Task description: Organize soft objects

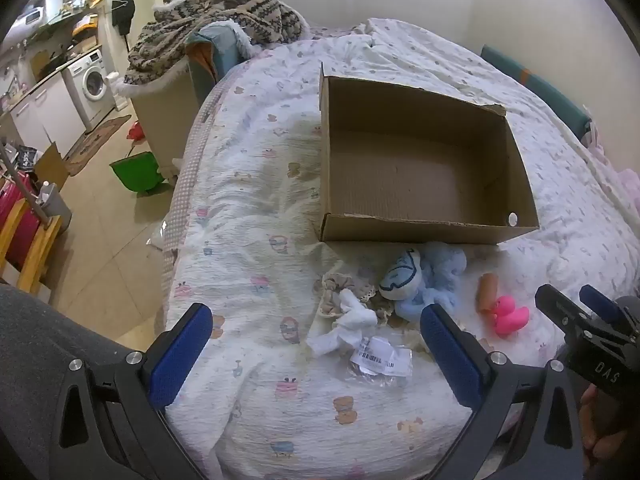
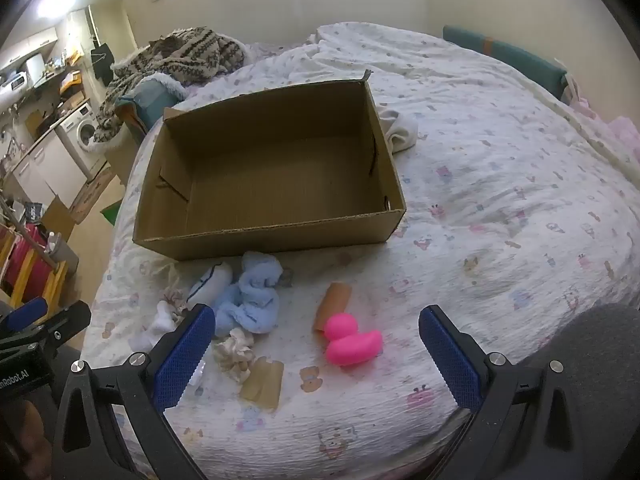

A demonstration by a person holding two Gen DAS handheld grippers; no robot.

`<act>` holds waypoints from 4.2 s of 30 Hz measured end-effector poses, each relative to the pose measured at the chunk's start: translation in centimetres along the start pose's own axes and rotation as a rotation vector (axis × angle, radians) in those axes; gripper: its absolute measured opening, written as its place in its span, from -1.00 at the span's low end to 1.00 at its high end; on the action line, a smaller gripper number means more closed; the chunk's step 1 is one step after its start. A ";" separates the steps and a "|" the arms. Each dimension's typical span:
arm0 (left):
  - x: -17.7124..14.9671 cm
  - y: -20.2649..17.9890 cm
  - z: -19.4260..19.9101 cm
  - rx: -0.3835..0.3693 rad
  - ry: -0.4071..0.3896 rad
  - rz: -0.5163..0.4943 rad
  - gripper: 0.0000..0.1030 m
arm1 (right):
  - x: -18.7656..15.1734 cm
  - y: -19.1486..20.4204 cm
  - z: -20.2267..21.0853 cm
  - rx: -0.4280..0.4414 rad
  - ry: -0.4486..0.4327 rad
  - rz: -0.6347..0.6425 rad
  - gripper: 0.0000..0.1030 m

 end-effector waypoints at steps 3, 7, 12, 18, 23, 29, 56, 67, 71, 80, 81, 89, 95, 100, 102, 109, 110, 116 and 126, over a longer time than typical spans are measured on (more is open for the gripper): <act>0.0 0.1 0.0 0.013 0.005 -0.010 1.00 | 0.0 0.0 0.0 0.004 -0.003 -0.004 1.00; 0.1 0.3 -0.2 0.009 0.007 -0.005 1.00 | 0.0 0.0 0.0 0.006 0.000 -0.005 1.00; 0.1 0.1 0.0 0.020 0.000 -0.015 1.00 | 0.0 0.0 0.0 0.006 0.002 -0.007 1.00; 0.1 0.1 0.1 0.019 -0.002 -0.021 1.00 | 0.0 0.0 0.0 0.008 0.002 -0.007 1.00; 0.3 -0.1 0.3 0.020 -0.009 -0.031 1.00 | 0.1 0.0 0.1 0.009 0.004 -0.009 1.00; 0.0 -0.5 0.2 0.023 -0.011 -0.043 1.00 | -0.1 -0.1 0.0 0.014 0.007 -0.013 1.00; -0.3 -0.5 0.1 0.024 -0.008 -0.045 1.00 | -0.1 -0.1 -0.2 0.017 0.013 -0.017 1.00; -0.2 -0.5 0.1 0.024 -0.007 -0.043 1.00 | -0.1 -0.1 -0.2 0.018 0.015 -0.018 1.00; -0.2 -0.5 0.1 0.024 -0.006 -0.044 1.00 | -0.1 -0.1 -0.2 0.018 0.017 -0.018 1.00; -0.4 -0.5 0.0 0.022 -0.002 -0.042 1.00 | -0.1 0.0 -0.3 0.018 0.019 -0.018 1.00; -0.5 -0.5 0.0 0.022 -0.001 -0.041 1.00 | -0.2 -0.1 -0.4 0.015 0.023 -0.019 1.00; -0.6 0.1 -0.4 0.015 0.016 -0.004 1.00 | -0.2 -1.5 -1.7 0.042 0.126 -0.085 1.00; -0.5 0.9 -0.6 0.017 0.031 0.041 1.00 | -1.0 -4.2 -5.3 0.111 0.385 -0.303 1.00; -0.4 1.6 -0.7 0.008 0.042 0.076 1.00 | -2.1 -4.0 -7.5 0.084 0.522 -0.276 1.00; -0.4 1.8 -0.7 0.007 0.045 0.086 1.00 | -3.1 -3.4 -8.1 0.106 0.586 -0.252 1.00; -0.6 2.2 -1.1 0.001 0.072 0.113 1.00 | -6.3 -0.6 -9.3 0.100 0.658 -0.156 0.45; -0.7 2.2 -1.2 -0.005 0.078 0.114 1.00 | -6.9 -0.6 -9.8 0.110 0.665 -0.149 0.19; -1.0 3.2 -1.9 -0.012 0.123 0.157 1.00 | -6.3 0.0 -9.0 0.156 0.612 -0.150 -0.03; 0.5 3.0 -4.1 -0.037 0.219 0.131 0.97 | -4.0 2.7 -3.9 0.367 0.369 -0.157 -0.08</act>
Point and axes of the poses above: each gripper's, at about its wrist camera, not at the fingertips, and z roughly against the way its jaws point, y to its left, x to its top, the point moved 10 cm from there along -z, roughly the way its jaws point, and after that the axes turned 5 degrees about -x, right-handed, at the moved point
